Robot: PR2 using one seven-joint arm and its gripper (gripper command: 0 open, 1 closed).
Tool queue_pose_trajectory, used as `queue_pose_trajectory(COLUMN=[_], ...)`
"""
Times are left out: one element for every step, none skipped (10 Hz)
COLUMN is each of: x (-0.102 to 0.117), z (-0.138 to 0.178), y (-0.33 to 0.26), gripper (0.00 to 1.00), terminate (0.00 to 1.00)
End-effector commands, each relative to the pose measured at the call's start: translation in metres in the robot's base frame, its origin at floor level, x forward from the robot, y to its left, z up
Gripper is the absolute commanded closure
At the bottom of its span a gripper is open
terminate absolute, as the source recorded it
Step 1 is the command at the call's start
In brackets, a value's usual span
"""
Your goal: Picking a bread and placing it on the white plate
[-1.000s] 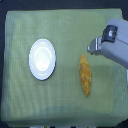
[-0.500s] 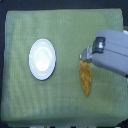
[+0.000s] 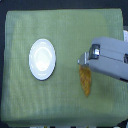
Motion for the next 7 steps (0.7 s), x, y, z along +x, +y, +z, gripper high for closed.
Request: queue_pose_trajectory(x=[0.003, 0.006, 0.007, 0.005, -0.001, -0.01, -0.013], z=[-0.041, -0.041, -0.041, -0.043, -0.049, -0.058, -0.06], y=[0.005, 0.01, 0.011, 0.007, 0.003, 0.007, 0.008], gripper=[0.0, 0.0, 0.0, 0.0, 0.0, 0.0, 0.0], terminate=[0.0, 0.0, 0.0, 0.0, 0.0, 0.0, 0.0])
